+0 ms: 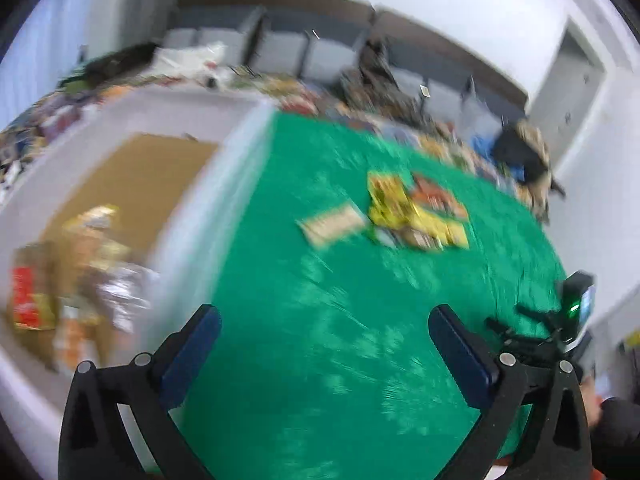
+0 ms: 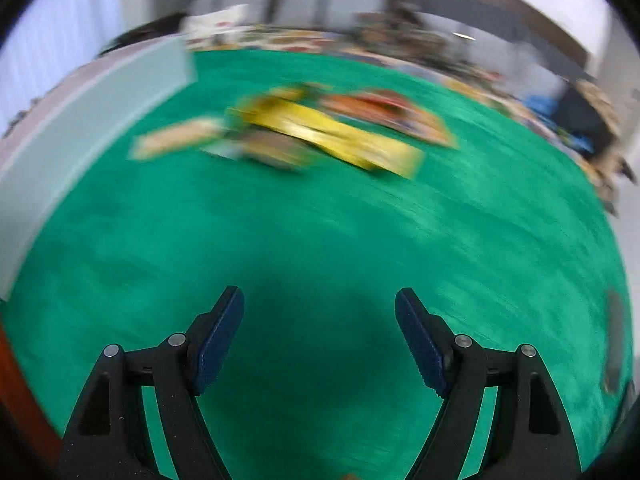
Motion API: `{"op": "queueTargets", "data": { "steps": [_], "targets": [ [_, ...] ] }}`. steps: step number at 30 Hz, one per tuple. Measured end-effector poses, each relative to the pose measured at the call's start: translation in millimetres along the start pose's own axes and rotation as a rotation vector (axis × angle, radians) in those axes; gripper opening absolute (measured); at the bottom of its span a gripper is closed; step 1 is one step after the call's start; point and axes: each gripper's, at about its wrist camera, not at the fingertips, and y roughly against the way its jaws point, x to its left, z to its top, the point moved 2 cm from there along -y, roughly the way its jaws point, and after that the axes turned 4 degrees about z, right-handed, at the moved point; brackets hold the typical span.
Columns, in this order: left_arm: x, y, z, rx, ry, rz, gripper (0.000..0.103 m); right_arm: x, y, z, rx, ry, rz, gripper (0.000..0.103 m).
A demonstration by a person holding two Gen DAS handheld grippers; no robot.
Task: Organize snacks
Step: 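Drop the sausages and meat pack into the white box with both tools, then bring both tools back over the remaining snacks on the bedspread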
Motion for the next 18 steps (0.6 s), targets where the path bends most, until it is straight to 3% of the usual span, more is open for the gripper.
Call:
{"op": "queueTargets", "data": {
  "steps": [3,6,11,14,18],
  "targets": [
    [-43,-51,-15,0.085,-0.031,0.008,0.102,-53,3,-25,0.009,-0.057,-0.093,0.081],
    [-77,-92,-24,0.114,-0.074,0.046,0.102,-92,4,-41,-0.001,-0.107,-0.144,0.081],
    [-110,-135,-23,0.069,-0.136,0.139,0.102,-123,8,-48,-0.052,-0.161,-0.123,0.082],
    [-115,-146,-20,0.04,-0.142,0.158,0.102,-133,5,-47,-0.044,-0.221,-0.066,0.084],
    [-119,-159,-29,0.066,-0.179,0.191,0.103,-134,4,-49,-0.044,-0.228,-0.063,0.085]
  ]
}}
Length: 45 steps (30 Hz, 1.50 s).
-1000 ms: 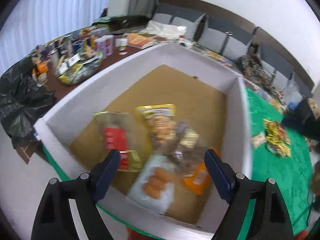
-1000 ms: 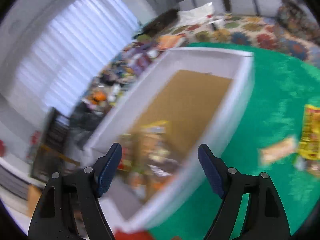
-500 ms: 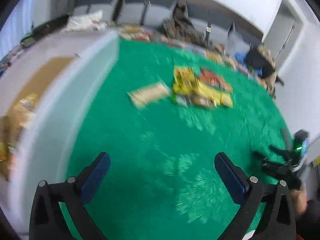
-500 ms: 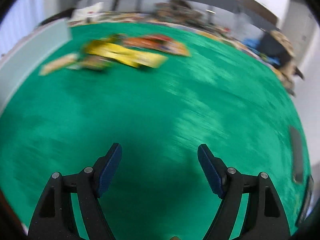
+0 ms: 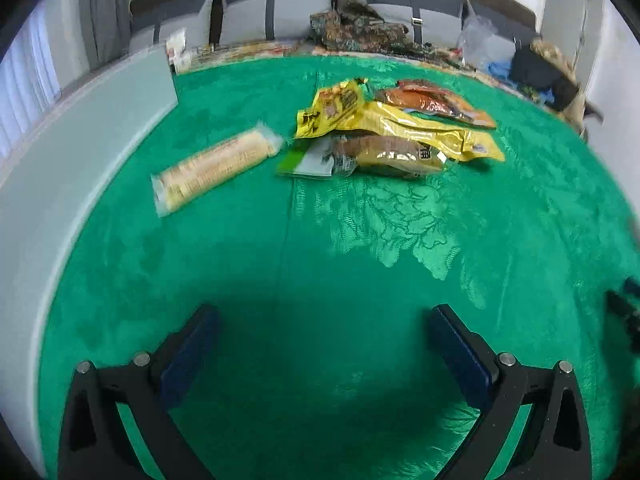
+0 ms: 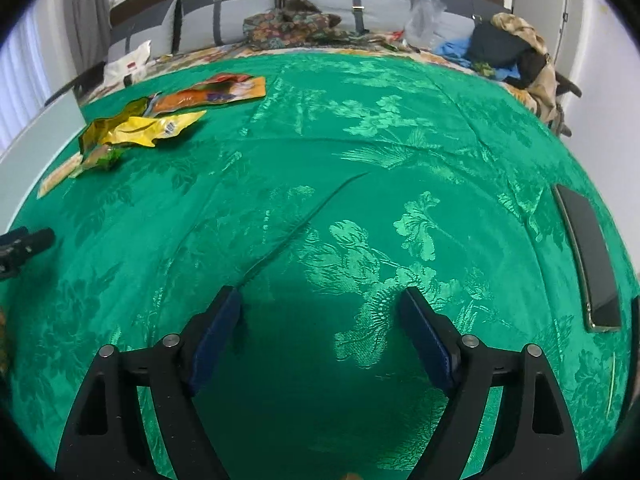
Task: Organize snacks
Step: 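Bring both tools back over the remaining snacks on the bedspread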
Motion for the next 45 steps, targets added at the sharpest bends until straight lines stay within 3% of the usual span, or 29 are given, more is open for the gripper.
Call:
{"op": "queueTargets", "data": {
  "steps": [45],
  "targets": [
    [-2.5,-1.2,-4.2,0.004,0.003,-0.005,0.103,0.9,-0.7,-0.2,0.0,-0.005,0.005,0.087]
  ]
}}
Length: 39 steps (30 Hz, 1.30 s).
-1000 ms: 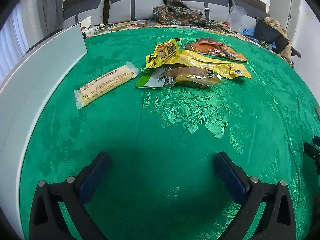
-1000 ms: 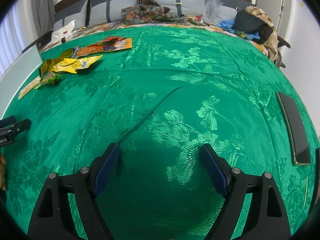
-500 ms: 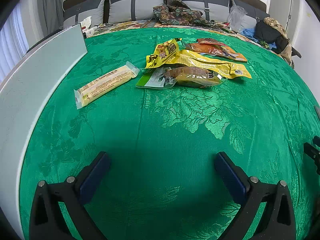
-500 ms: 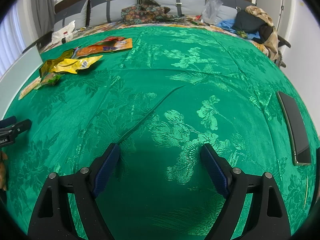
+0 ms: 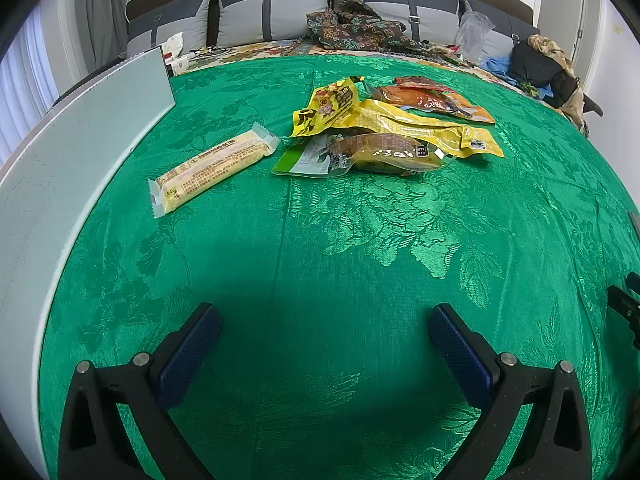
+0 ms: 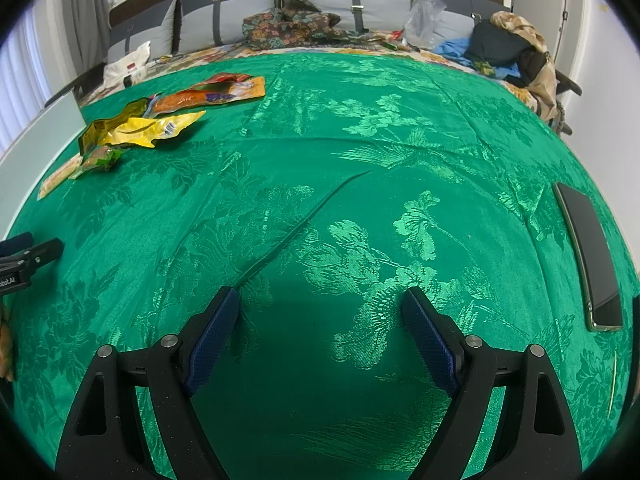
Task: Organize snacks
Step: 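Bring both tools back over the remaining snacks on the bedspread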
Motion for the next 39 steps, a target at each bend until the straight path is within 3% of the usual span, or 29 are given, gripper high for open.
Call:
{"op": "queueTargets", "data": {
  "steps": [33,39],
  "targets": [
    [-1,1,0,-0.001,0.002,-0.003,0.103,1,-1,0,-0.001,-0.002,0.002,0.087],
    [8,-3,13,0.07,-0.094,-0.058,0.103,1,-1,0,-0.001,-0.003,0.003,0.087]
  ]
}}
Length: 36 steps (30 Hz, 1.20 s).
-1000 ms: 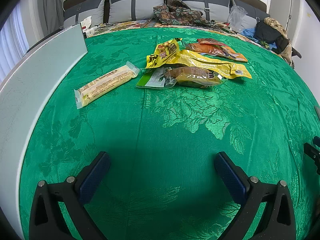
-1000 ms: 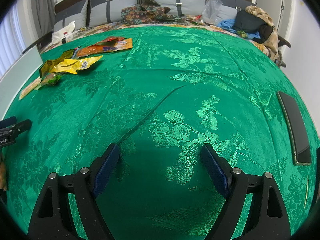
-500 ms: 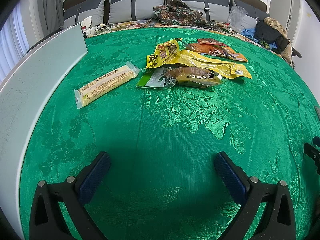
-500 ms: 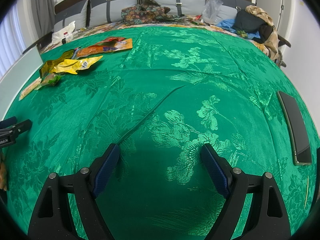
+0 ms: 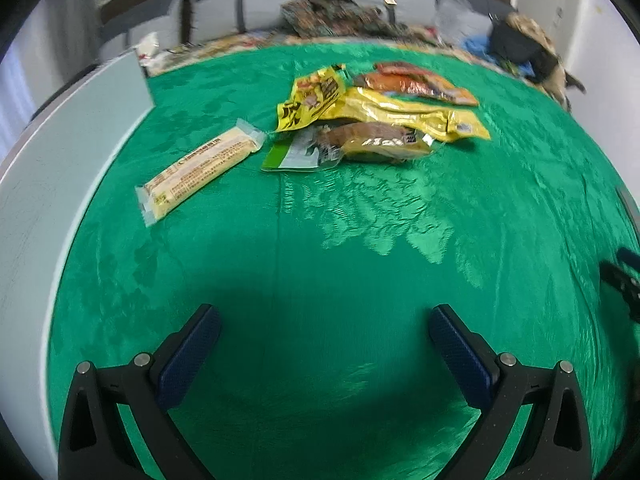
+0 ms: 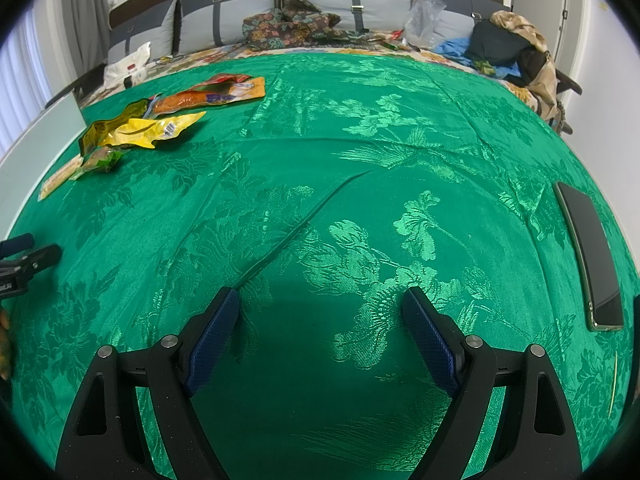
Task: Organize snacks
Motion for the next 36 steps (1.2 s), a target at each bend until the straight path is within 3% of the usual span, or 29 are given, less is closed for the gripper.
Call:
{"op": "queueTargets", "data": {
  "steps": [6,9,12,14,15,16,17,22,28,29,31,32,36],
  "targets": [
    [59,9,63,-0.049,-0.021,0.071,0.103,0,0,0,0.0,0.0,0.0,0.087],
    [76,-19,92,0.088,-0.096,0.062,0.1,0,0,0,0.0,-0.001,0.0,0.087],
    [82,-47,105,0.149,-0.176,0.097,0.096,1,0,0,0.0,-0.001,0.001,0.087],
    [82,-60,107,0.176,-0.202,0.089,0.086,1,0,0,0.0,-0.001,0.001,0.087],
    [85,-58,108,0.149,-0.181,0.062,0.064,1,0,0,0.0,-0.001,0.001,0.087],
    [87,-58,107,0.154,-0.164,0.036,0.051,1,0,0,0.0,-0.001,0.001,0.087],
    [90,-58,106,0.16,-0.115,-0.01,0.029,1,0,0,0.0,-0.001,0.001,0.087],
    [86,-39,73,0.156,-0.03,0.016,0.029,1,0,0,-0.001,-0.001,0.001,0.087],
    [65,6,4,0.143,0.065,-0.053,0.029,1,0,0,0.0,-0.002,0.001,0.087],
    [62,8,1,0.127,0.071,-0.048,0.035,1,0,0,0.0,-0.002,0.001,0.087],
    [58,10,-5,0.083,0.09,-0.057,0.063,1,-1,0,0.0,-0.002,0.001,0.087],
    [58,9,-6,0.076,0.102,-0.051,0.087,1,-1,0,0.0,-0.002,0.001,0.087],
    [62,-2,-4,0.019,0.087,0.053,0.097,1,-1,0,0.0,-0.002,0.002,0.087]
  ]
}}
